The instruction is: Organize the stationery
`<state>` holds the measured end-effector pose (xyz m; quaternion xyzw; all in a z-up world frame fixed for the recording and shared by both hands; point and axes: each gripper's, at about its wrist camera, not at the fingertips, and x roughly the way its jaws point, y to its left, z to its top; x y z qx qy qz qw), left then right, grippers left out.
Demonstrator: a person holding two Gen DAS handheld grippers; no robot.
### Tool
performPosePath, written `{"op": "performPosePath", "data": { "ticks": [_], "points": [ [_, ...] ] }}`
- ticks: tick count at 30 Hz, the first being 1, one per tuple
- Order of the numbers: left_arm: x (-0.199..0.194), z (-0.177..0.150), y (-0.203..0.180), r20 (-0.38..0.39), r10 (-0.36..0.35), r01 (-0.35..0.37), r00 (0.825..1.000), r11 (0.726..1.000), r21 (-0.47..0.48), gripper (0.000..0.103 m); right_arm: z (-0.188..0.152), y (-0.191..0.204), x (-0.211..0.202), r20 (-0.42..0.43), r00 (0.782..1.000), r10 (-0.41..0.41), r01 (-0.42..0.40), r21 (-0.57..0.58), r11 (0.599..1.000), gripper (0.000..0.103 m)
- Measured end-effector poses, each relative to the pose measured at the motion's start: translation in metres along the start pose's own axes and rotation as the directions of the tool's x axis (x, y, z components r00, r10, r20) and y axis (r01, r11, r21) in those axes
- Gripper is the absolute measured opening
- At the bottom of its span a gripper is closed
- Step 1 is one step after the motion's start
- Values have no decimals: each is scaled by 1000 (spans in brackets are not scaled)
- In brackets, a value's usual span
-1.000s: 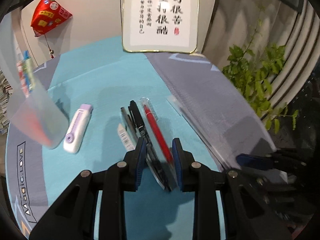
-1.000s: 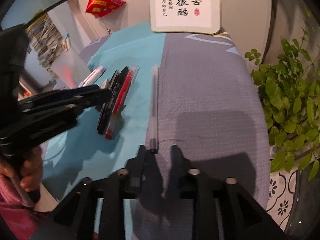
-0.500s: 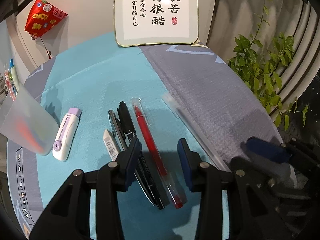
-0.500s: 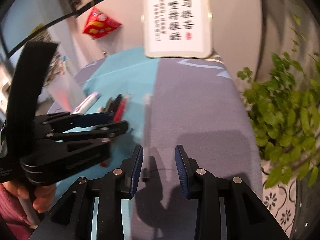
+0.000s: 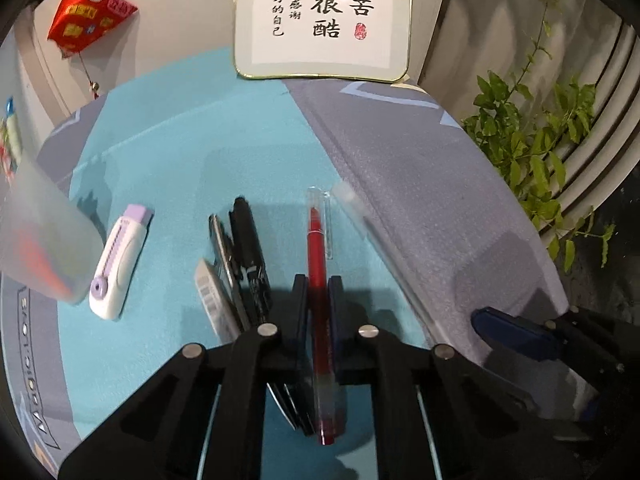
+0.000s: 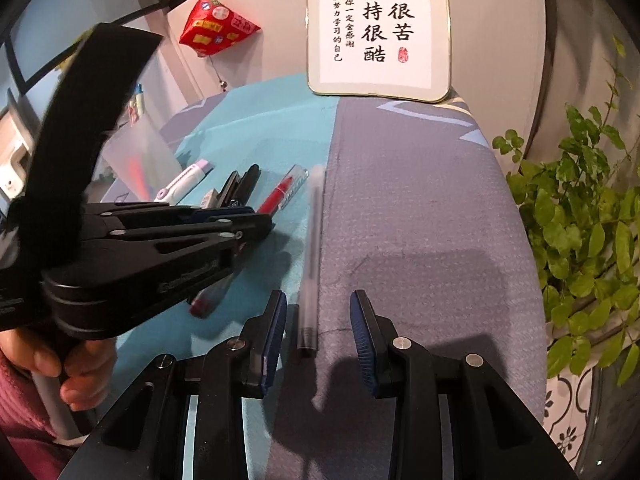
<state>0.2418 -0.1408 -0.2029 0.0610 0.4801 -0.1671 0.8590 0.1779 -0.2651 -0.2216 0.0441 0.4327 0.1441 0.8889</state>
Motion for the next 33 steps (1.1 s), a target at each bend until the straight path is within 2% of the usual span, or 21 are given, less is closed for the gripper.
{"op": "performPosePath", "data": {
  "ticks": [2,4,6,11,14,18,19,21,22,23,31,33],
  "points": [
    [-6,-7,1,1,-12,12,1000,1000,4,8,1,3,3,-5,1000,-5,5,-12,1000,34],
    [-13,-15,1,0,-17,17,1000,1000,25,8,3,5,7,-9,1000,-18,17,-26,1000,18],
    [-20,-26,2,-4,-17,17,1000,999,48,7,4,6,9,-9,999,-45,45,-40,998,10],
    [-31,-54,8,-44,-32,35,999,997,66,8,-4,5,-1,-50,998,-48,44,-67,997,10],
    [-41,-72,10,-49,-19,25,999,993,116,7,-21,6,-14,-80,995,-54,44,-120,992,10],
    [-45,-81,12,-51,-25,32,998,990,135,9,-37,3,-31,-113,993,22,-36,-122,992,10],
    [-44,-79,12,-48,-31,37,998,990,134,9,-36,1,-32,-105,994,31,-42,-105,994,11],
    [-39,-73,11,-41,-40,44,998,991,123,17,-28,-2,-30,-79,997,5,-11,-78,997,18],
    [-37,-69,9,-38,-41,45,998,992,118,24,-23,-2,-28,-71,997,-2,-3,-70,998,22],
    [-35,-67,7,-33,-43,46,999,992,116,26,-19,-2,-26,-65,998,3,-7,-63,998,24],
    [-28,-56,-4,-34,-50,54,998,991,122,25,13,12,-2,-67,997,24,-29,-85,996,25],
    [-25,-54,-4,-33,-47,50,998,991,121,25,18,16,5,-70,998,5,-12,-106,994,26]
  ]
}}
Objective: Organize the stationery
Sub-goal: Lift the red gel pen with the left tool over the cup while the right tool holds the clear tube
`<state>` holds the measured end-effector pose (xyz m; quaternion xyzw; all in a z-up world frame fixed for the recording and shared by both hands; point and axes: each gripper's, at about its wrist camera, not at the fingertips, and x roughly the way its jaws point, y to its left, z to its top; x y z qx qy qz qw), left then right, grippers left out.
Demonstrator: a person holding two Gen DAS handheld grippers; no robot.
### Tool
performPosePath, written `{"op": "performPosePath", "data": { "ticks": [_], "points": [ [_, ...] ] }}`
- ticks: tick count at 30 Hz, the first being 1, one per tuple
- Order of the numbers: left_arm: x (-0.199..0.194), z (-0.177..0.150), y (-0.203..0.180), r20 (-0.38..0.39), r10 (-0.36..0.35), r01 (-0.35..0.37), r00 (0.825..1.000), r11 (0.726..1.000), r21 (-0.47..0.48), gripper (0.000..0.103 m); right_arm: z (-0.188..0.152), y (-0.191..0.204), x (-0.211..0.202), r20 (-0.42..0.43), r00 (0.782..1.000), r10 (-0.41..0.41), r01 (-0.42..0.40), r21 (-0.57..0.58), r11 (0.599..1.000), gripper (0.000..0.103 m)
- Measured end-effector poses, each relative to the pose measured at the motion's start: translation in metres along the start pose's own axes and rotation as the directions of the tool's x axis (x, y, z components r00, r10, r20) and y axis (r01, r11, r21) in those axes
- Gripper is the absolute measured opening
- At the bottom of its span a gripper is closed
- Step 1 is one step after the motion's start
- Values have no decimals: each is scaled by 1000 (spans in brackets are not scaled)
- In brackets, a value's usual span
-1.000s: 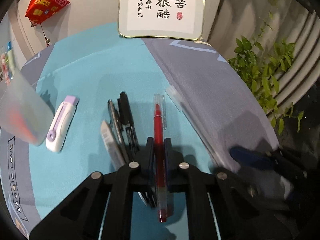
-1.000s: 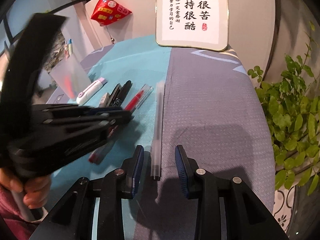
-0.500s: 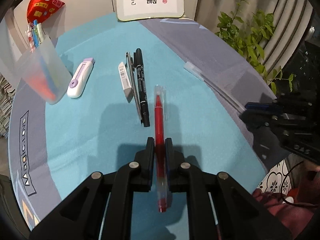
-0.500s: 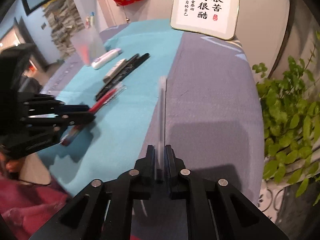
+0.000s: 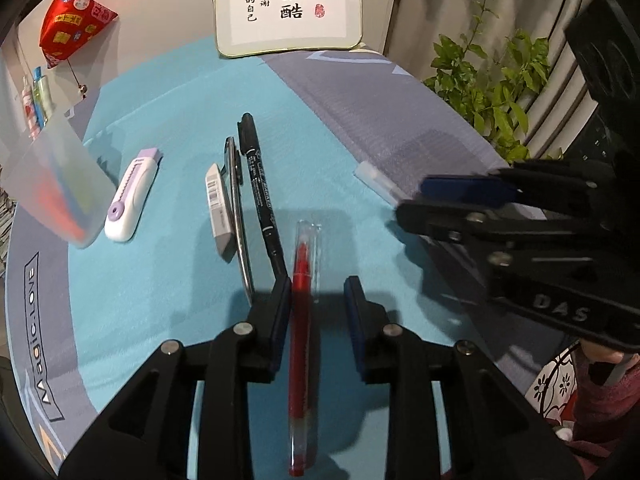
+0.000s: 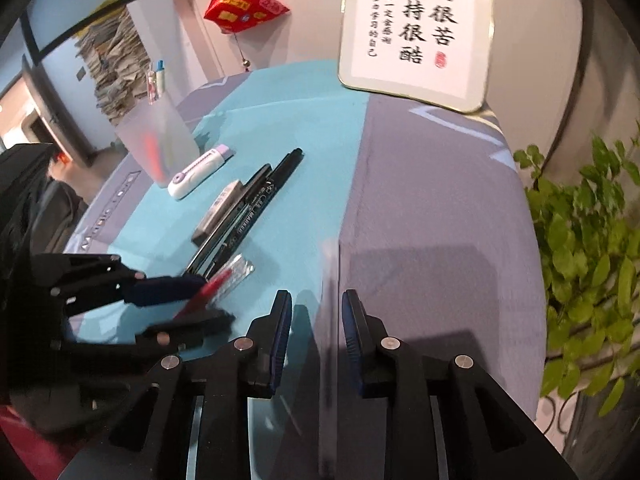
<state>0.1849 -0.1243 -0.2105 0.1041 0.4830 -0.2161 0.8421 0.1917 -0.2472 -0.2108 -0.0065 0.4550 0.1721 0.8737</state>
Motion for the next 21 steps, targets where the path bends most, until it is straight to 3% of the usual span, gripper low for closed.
{"op": "performPosePath", "data": {
  "ticks": [8,12,13,14,21],
  "points": [
    [3,5,5,12,-2,2,1000,1000,-18,24,11,2,18,-35,998,-54,52,-42,998,25],
    [4,5,2,20,15,-15,1000,1000,7,24,12,2,19,-37,997,-72,71,-42,997,13],
    [4,5,1,21,17,-18,1000,1000,14,18,12,1,18,-37,997,-69,68,-32,997,13],
    [4,3,0,21,14,-14,1000,1000,22,13,12,1,16,-35,997,-67,66,-22,998,13],
    [-19,-3,-4,74,-37,35,997,999,31,12,7,5,-16,41,998,-57,57,18,998,13]
  ]
}}
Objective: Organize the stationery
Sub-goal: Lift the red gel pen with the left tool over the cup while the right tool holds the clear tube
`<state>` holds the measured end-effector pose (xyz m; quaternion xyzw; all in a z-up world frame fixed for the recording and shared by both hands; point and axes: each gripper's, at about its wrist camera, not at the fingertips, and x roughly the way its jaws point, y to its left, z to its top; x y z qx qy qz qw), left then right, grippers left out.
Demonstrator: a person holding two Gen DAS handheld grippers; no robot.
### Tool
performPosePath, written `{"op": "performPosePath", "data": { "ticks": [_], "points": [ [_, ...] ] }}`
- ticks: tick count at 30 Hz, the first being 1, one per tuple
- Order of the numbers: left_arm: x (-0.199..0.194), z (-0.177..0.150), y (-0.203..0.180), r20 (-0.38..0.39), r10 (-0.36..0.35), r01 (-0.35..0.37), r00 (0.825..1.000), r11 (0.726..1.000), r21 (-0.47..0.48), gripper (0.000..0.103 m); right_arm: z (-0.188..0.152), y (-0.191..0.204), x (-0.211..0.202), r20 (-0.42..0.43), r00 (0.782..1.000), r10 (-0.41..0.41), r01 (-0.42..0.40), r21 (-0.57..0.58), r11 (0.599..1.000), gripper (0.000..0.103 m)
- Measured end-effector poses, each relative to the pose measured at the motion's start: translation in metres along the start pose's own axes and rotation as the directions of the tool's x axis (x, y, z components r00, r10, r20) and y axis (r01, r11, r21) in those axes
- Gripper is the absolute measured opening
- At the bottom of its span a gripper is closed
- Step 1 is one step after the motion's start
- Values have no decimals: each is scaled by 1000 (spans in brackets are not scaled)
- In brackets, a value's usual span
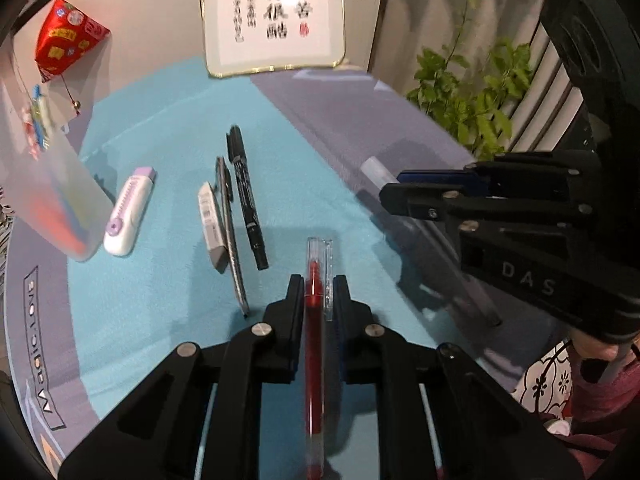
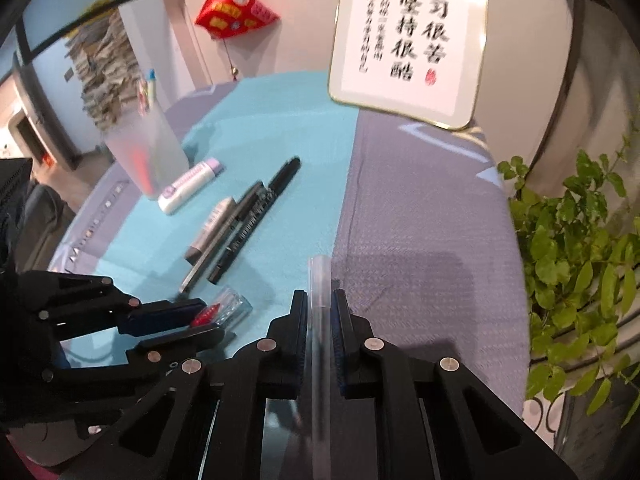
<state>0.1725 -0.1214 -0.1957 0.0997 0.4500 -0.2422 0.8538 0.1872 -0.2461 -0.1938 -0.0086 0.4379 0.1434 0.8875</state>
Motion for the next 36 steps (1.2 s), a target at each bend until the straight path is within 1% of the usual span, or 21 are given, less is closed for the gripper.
{"op": "performPosePath", "data": {
  "ticks": [4,9,13,16,19,25,27,31,33,36],
  "points": [
    [-25,2,5,68,3,-1,998,1000,-27,12,-1,3,-21,53,999,1,-1,12,1000,13],
    [-55,2,11,148,18,-8,989,998,-66,12,-1,11,-37,89,996,-1,-1,16,1000,13],
    [-76,1,15,205,30,-13,978,996,-86,12,0,20,-47,115,993,2,-2,2,1000,13],
    [-94,-1,18,251,44,-22,967,995,-93,12,1,27,-54,129,992,6,-6,-7,1000,13],
    [-109,0,23,295,69,-40,953,994,-103,12,2,33,-58,138,990,4,-2,-11,1000,13],
    [-135,8,47,375,133,-79,918,985,-155,12,6,45,-63,147,989,2,2,-21,1000,13],
    [-141,11,58,389,154,-92,908,980,-175,12,7,47,-63,148,989,-2,5,-21,1000,13],
    [-152,23,87,409,228,-139,884,962,-236,12,10,52,-62,150,989,-6,9,-19,1000,13],
    [-157,30,101,416,249,-146,874,954,-263,12,13,55,-62,150,989,-9,12,-17,1000,13],
    [-164,41,119,434,281,-158,856,942,-297,12,19,59,-61,155,988,-10,12,-15,1000,13]
  ]
}}
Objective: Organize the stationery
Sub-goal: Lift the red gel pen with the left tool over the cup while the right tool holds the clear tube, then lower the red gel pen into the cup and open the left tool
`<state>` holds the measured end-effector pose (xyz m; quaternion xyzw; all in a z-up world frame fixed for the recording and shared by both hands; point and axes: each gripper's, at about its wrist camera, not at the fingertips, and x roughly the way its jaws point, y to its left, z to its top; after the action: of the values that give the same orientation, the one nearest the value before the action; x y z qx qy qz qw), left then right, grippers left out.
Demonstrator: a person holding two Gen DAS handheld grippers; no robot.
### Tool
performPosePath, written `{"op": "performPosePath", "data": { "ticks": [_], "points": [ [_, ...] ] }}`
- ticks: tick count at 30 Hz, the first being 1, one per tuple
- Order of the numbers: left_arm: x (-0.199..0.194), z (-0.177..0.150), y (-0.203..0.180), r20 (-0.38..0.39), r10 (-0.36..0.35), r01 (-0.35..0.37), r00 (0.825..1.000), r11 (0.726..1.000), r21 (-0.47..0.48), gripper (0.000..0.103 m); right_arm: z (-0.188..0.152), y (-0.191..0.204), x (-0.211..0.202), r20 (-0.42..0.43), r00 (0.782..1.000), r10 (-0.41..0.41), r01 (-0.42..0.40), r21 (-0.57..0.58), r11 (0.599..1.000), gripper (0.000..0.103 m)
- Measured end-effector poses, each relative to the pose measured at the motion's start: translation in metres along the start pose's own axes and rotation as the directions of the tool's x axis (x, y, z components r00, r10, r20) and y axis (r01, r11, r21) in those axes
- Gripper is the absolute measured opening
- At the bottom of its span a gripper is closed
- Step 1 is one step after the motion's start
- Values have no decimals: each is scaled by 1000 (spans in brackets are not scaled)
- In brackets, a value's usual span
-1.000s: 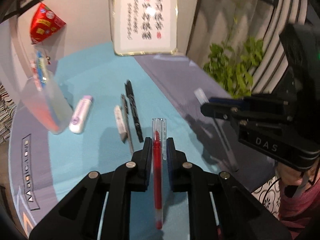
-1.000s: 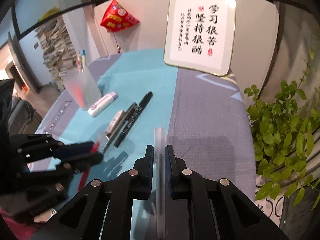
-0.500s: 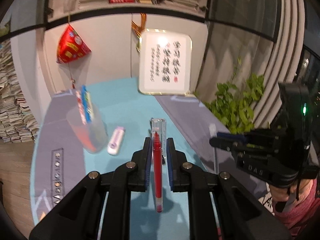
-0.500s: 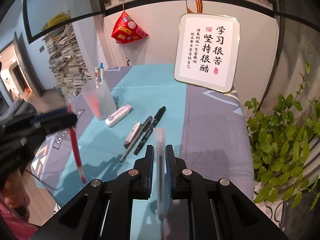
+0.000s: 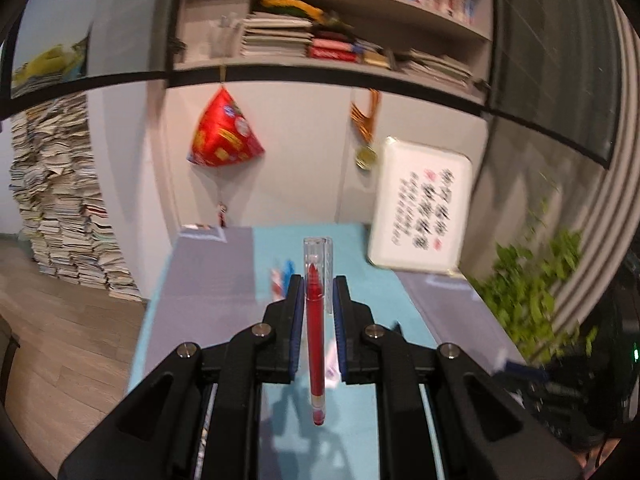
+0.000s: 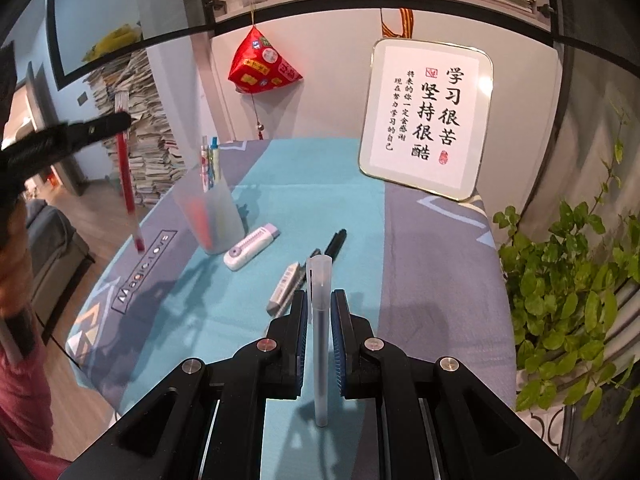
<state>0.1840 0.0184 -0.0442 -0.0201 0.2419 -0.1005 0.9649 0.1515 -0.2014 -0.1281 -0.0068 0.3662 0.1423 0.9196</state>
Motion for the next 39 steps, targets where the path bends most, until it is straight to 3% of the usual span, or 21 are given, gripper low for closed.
{"op": "performPosePath", "data": {
  "ticks": [10,19,39],
  "points": [
    [24,30,15,64,17,-17,998,1000,-1,12,13,19,17,-26,1000,-3,2,-4,1000,13],
    [60,22,38,43,15,-13,999,998,-53,12,26,25,21,-19,1000,-13,13,2,1000,13],
    [87,-2,48,-6,-17,17,1000,995,-102,13,28,33,30,-45,999,2,-2,-5,1000,13]
  ]
}}
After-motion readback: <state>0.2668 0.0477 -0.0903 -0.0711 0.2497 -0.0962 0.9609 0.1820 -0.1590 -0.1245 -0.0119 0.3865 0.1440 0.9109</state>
